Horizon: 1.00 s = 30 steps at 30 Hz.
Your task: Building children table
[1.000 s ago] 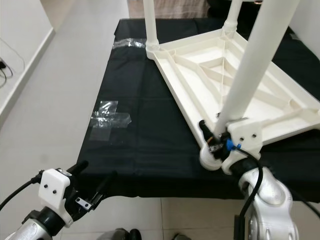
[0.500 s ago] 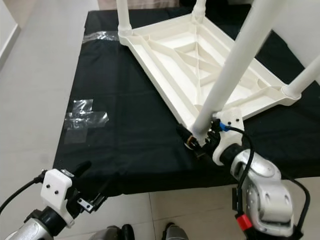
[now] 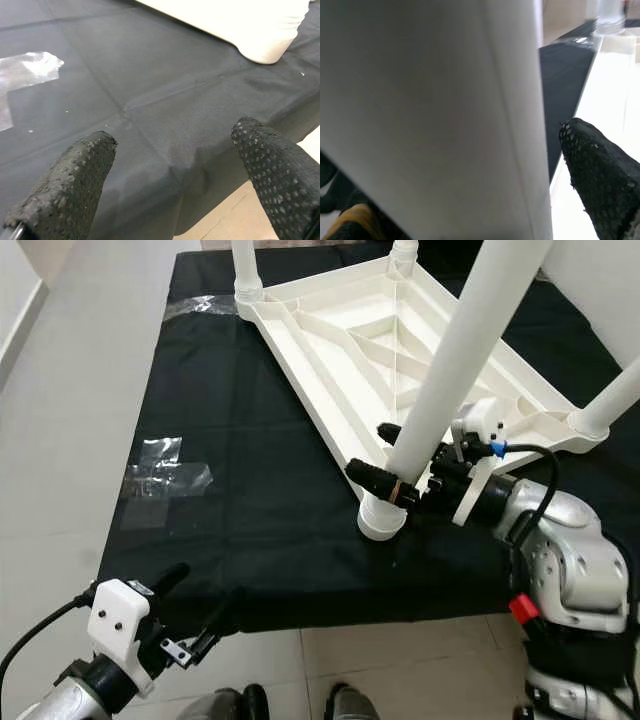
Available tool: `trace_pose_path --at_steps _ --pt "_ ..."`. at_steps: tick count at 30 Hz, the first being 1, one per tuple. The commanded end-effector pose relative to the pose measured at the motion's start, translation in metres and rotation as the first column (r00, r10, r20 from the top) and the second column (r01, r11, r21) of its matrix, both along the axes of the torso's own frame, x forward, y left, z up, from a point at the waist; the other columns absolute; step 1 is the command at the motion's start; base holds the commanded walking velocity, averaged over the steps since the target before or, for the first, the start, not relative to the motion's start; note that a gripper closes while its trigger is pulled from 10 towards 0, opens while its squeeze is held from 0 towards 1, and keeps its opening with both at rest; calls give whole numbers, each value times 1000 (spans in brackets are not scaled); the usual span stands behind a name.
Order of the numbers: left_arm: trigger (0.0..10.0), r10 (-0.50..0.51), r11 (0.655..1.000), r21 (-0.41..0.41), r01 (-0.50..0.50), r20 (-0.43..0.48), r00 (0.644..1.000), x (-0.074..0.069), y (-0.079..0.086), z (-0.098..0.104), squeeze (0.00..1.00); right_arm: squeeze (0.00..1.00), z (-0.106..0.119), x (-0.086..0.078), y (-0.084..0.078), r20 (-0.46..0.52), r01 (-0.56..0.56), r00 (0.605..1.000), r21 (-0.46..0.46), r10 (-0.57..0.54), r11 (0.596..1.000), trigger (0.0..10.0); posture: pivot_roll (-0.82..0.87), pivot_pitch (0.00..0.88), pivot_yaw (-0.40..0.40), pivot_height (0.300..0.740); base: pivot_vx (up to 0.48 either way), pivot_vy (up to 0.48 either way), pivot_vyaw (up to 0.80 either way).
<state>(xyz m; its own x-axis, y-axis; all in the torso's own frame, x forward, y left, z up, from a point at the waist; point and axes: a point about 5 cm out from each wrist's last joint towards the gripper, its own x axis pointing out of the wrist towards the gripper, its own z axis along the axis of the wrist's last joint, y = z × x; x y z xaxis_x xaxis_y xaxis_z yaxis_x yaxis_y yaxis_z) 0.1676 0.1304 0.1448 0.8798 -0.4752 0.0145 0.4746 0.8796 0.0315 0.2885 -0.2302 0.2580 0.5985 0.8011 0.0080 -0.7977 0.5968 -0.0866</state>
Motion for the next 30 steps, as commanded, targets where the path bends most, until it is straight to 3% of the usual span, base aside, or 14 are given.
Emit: trace_pose_path --at_steps 1,2,9,13,14,15,16,17,18,20,22,26,28,30 --pt "10000 -11 1000 -6 11 -23 1000 -3 -2 -2 0 0 0 1 3 2 -57 998 4 57 998 9294 38 240 10 740 0 0 0" --pt "10000 -13 1000 -7 13 -23 1000 -4 -2 -1 0 0 -1 2 0 -7 -57 998 11 57 998 0 41 250 -8 740 0 0 0" --pt "10000 -21 1000 -12 21 -21 1000 -4 -4 -1 0 0 -15 -2 -2 -54 -9 998 36 11 999 0 27 256 -17 740 0 0 0" --pt "10000 -79 996 -35 78 -5 997 -5 -7 1 0 0 -53 -17 9 -180 191 967 47 -180 980 0 10 251 -16 740 0 0 0" --pt "10000 -112 993 -42 112 3 994 -6 -9 2 0 0 -68 -18 15 -230 348 912 -5 -340 937 0 -2 248 -17 740 0 0 0" --pt "10000 -112 993 -42 112 3 994 -6 -9 2 0 0 -68 -18 15 -230 348 912 -5 -340 937 0 -2 248 -17 740 0 0 0" --pt "10000 -133 990 -45 133 7 991 -6 -9 3 0 0 -77 -18 18 -251 446 861 -47 -442 894 0 -2 248 -17 740 0 0 0" --pt "10000 -177 983 -53 178 14 984 -6 -12 4 0 0 -96 -26 7 -263 694 649 -180 -714 697 0 -18 245 -15 740 0 0 0" --pt "10000 -236 970 -54 237 30 971 -6 -16 5 0 0 -106 -35 11 -217 755 557 -269 -802 597 0 -4 240 -13 740 0 0 0" --pt "10000 -310 949 -52 312 46 950 -7 -22 6 0 0 -112 -38 20 -188 772 521 -311 -833 554 0 -16 230 -17 740 0 0 0" --pt "10000 -310 949 -52 312 46 950 -7 -22 6 0 0 -112 -38 20 -188 772 521 -311 -833 554 0 -16 230 -17 740 0 0 0" --pt "10000 -342 938 -49 344 50 938 -7 -24 5 0 0 -108 -26 27 -216 743 573 -272 -791 612 0 -12 223 -19 740 0 0 0" --pt "10000 -359 931 -51 361 48 932 -8 -25 4 0 0 -99 -15 35 -236 695 636 -238 -735 678 0 -8 225 -27 740 0 0 0" --pt "10000 -359 931 -51 361 48 932 -8 -25 4 0 0 -99 -15 35 -236 695 636 -238 -735 678 0 -8 225 -27 740 0 0 0"
